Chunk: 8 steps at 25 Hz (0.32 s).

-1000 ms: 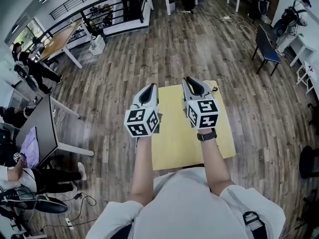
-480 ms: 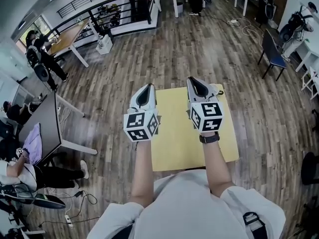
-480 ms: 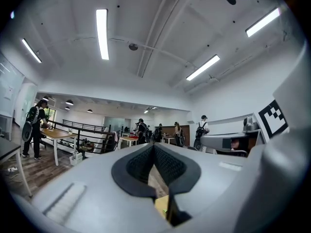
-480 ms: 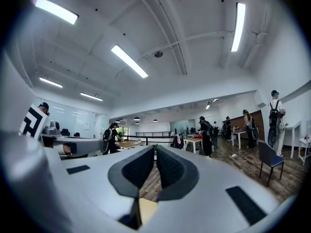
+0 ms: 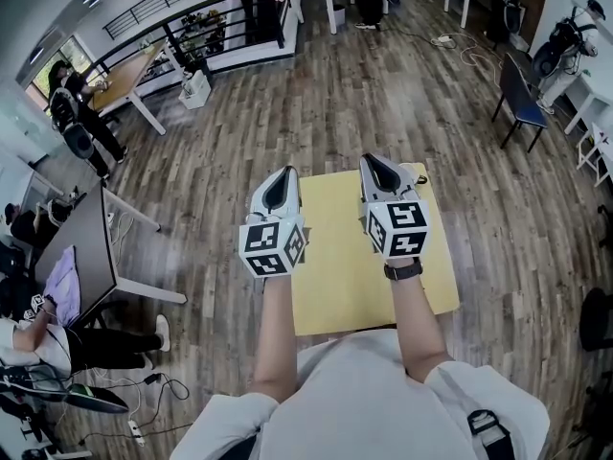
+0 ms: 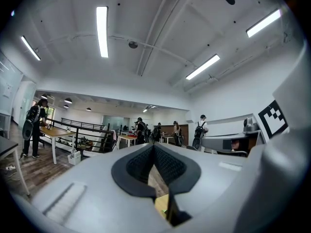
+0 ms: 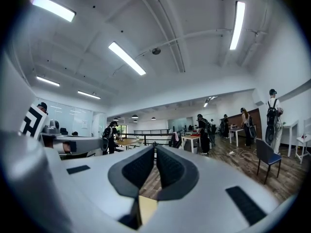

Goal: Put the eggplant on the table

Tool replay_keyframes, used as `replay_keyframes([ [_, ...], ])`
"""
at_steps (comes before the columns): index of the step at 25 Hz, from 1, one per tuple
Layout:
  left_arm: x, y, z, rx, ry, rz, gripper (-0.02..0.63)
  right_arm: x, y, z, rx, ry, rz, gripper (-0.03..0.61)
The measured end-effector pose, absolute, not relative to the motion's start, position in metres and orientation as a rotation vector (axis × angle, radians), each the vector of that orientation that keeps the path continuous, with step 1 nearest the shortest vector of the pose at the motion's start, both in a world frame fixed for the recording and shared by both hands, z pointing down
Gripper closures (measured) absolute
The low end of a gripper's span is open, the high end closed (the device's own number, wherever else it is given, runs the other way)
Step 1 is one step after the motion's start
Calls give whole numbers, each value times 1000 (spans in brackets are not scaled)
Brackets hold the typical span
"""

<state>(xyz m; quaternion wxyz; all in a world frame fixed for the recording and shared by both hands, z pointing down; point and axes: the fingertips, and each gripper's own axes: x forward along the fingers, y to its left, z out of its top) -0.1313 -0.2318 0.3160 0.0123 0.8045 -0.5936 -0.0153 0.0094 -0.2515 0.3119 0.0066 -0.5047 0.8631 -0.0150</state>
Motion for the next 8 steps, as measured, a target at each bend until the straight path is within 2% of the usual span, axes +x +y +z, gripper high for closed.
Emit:
replay_keyframes([
  [8,-127,-257,338,2479,-1816,-7,604,22,-274,327,-1632,2697,-91,555],
])
